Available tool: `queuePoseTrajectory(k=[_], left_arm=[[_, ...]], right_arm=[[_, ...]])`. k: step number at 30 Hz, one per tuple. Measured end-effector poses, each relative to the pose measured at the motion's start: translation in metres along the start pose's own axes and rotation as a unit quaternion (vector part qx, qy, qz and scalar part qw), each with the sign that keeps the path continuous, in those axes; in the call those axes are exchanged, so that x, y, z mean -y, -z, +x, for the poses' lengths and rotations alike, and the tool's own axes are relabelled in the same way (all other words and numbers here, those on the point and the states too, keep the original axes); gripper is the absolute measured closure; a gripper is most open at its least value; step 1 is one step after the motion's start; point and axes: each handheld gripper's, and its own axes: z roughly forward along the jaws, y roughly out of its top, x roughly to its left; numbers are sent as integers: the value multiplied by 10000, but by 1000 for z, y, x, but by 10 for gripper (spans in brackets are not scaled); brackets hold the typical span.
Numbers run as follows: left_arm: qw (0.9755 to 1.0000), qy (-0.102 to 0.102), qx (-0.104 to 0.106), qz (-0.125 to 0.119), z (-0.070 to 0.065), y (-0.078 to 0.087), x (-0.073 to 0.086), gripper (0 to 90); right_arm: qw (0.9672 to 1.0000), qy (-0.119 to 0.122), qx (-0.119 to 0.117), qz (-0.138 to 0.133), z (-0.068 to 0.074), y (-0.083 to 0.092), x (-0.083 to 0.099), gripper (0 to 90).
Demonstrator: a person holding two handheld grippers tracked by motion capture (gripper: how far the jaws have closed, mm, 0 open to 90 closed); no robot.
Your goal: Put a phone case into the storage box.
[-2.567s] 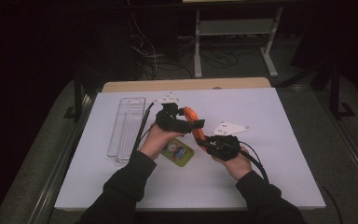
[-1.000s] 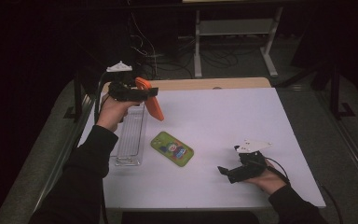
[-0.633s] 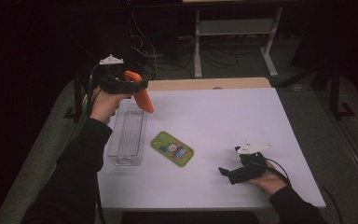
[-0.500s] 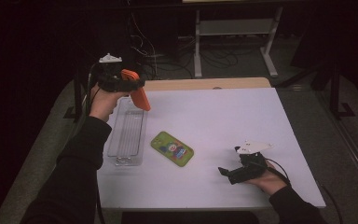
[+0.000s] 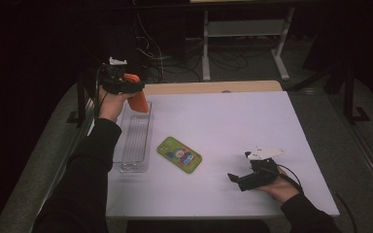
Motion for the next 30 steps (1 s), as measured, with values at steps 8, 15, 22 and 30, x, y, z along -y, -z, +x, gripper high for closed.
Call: queuePoseTrajectory(k=[8, 15, 22, 30], left_arm=[[9990, -50, -374, 251, -3, -18, 5, 144], [9979, 23, -450, 468, -6, -34, 14, 144], [9963, -11, -587, 628, -8, -46, 23, 141], [9960, 14, -621, 645, -6, -52, 28, 134]], right_arm=[[10000, -9, -4, -38, 0, 1, 0, 0], [10000, 2, -17, -46, 0, 1, 0, 0], [10000, 3, -28, -47, 0, 1, 0, 0], [10000, 8, -35, -45, 0, 1, 0, 0]])
